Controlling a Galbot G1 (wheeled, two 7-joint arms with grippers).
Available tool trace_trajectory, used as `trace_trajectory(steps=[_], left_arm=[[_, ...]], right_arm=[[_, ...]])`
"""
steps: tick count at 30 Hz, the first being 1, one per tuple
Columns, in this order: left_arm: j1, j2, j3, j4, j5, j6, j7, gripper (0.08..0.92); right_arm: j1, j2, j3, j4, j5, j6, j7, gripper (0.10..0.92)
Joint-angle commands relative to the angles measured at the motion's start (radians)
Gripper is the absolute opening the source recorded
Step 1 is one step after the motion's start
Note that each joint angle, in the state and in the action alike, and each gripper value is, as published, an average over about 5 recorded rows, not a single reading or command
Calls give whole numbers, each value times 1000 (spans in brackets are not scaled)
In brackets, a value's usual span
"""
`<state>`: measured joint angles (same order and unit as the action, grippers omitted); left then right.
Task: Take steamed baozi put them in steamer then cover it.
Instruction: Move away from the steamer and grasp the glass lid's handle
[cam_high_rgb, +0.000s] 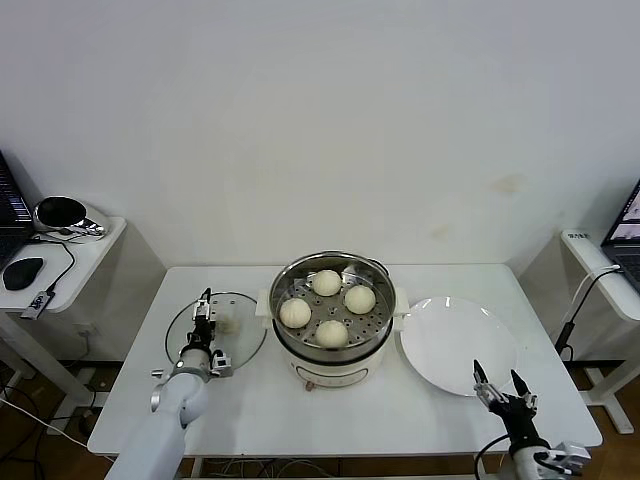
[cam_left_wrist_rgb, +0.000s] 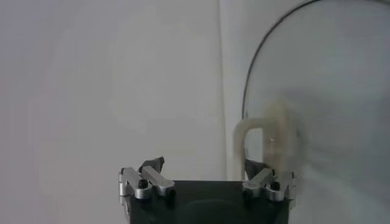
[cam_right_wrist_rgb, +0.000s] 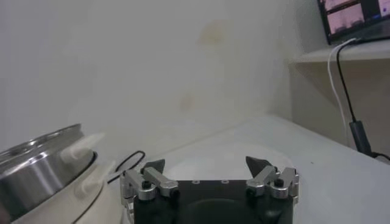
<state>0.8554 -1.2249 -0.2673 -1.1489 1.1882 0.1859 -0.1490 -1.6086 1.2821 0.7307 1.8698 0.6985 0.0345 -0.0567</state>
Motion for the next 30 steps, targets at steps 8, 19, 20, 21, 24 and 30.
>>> trace_trajectory(steps=[8, 19, 20, 21, 24, 30], left_arm=[[-16, -2, 9, 63, -37, 1, -22, 729], [-20, -3, 15, 85, -45, -34, -46, 426], [-20, -4, 15, 83, -46, -35, -47, 400], [-18, -4, 15, 79, -46, -34, -47, 366], [-8, -3, 11, 61, -47, -25, -45, 279], [50, 2, -21, -47, -50, 54, -3, 144]], right_arm=[[-12, -17, 11, 5, -14, -1, -3, 823], [-25, -22, 44, 35, -16, -7, -5, 823], [-26, -22, 45, 38, -17, -8, -5, 823], [-27, -22, 45, 40, -18, -7, -5, 823], [-30, -21, 43, 45, -21, -7, -6, 823], [-24, -22, 41, 58, -22, -7, -6, 823]])
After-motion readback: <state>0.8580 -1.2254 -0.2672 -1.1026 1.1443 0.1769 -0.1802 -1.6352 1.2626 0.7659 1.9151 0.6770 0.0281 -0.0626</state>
